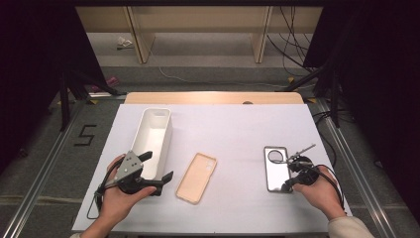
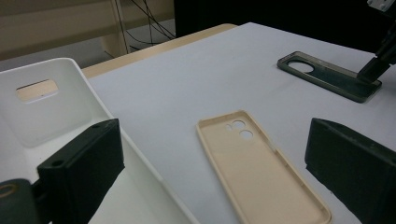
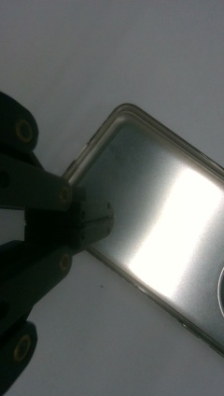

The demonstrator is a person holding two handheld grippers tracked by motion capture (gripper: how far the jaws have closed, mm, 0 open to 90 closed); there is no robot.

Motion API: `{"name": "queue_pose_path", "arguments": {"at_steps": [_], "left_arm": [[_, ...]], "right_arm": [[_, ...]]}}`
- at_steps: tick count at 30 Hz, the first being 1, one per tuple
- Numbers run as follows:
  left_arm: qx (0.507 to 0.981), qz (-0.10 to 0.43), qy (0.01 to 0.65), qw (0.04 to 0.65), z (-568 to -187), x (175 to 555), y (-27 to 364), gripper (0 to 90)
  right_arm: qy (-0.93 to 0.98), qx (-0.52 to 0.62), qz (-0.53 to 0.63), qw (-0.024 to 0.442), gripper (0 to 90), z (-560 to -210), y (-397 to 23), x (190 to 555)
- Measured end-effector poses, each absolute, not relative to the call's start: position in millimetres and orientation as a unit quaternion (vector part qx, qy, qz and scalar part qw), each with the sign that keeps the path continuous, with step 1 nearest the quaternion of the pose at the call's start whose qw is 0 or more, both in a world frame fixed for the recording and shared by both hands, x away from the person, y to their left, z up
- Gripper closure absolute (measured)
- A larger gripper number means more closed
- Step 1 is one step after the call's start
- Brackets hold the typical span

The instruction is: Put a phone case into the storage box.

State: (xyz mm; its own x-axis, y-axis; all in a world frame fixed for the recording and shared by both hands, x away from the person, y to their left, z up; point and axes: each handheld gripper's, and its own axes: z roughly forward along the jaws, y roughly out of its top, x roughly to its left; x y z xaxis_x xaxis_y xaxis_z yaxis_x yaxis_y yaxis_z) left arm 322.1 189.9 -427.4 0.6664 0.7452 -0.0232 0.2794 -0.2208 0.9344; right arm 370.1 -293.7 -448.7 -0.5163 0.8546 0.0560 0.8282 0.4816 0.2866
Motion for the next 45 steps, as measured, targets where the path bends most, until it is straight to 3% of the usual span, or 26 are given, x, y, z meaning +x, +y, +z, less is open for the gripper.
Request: {"name": "queue_pose_path", "arguments": {"at_steps": [8,11,13,14,15,16,18,27,32,45], "left_arm": [[0.749,0.223,0.342,0.522,-427,322,190,4.2],[0.749,0.222,0.342,0.522,-428,322,190,4.2],[0.750,0.222,0.341,0.522,-428,323,190,4.2],[0.750,0.222,0.341,0.522,-428,323,190,4.2],[0.750,0.222,0.341,0.522,-428,323,190,4.2],[0.750,0.223,0.341,0.522,-428,322,190,4.2],[0.750,0.222,0.340,0.522,-428,322,189,4.2],[0.751,0.222,0.339,0.521,-428,323,189,4.4],[0.750,0.222,0.341,0.522,-428,323,189,4.4],[0.751,0.221,0.338,0.523,-428,323,189,4.5]], "right_arm": [[0.856,0.496,0.139,0.045,90.0,-449,-296,371],[0.855,0.497,0.142,0.047,80.0,-447,-294,370],[0.851,0.501,0.143,0.066,72.7,-443,-292,370],[0.842,0.511,0.151,0.081,63.8,-438,-292,373],[0.842,0.511,0.151,0.081,63.8,-438,-292,373],[0.831,0.526,0.150,0.095,56.4,-434,-294,377],[0.817,0.549,0.147,0.102,51.0,-433,-299,381],[0.796,0.588,0.127,0.073,42.3,-437,-304,397],[0.785,0.604,0.112,0.078,43.6,-435,-300,405],[0.775,0.627,0.058,0.057,59.5,-438,-291,422]]}}
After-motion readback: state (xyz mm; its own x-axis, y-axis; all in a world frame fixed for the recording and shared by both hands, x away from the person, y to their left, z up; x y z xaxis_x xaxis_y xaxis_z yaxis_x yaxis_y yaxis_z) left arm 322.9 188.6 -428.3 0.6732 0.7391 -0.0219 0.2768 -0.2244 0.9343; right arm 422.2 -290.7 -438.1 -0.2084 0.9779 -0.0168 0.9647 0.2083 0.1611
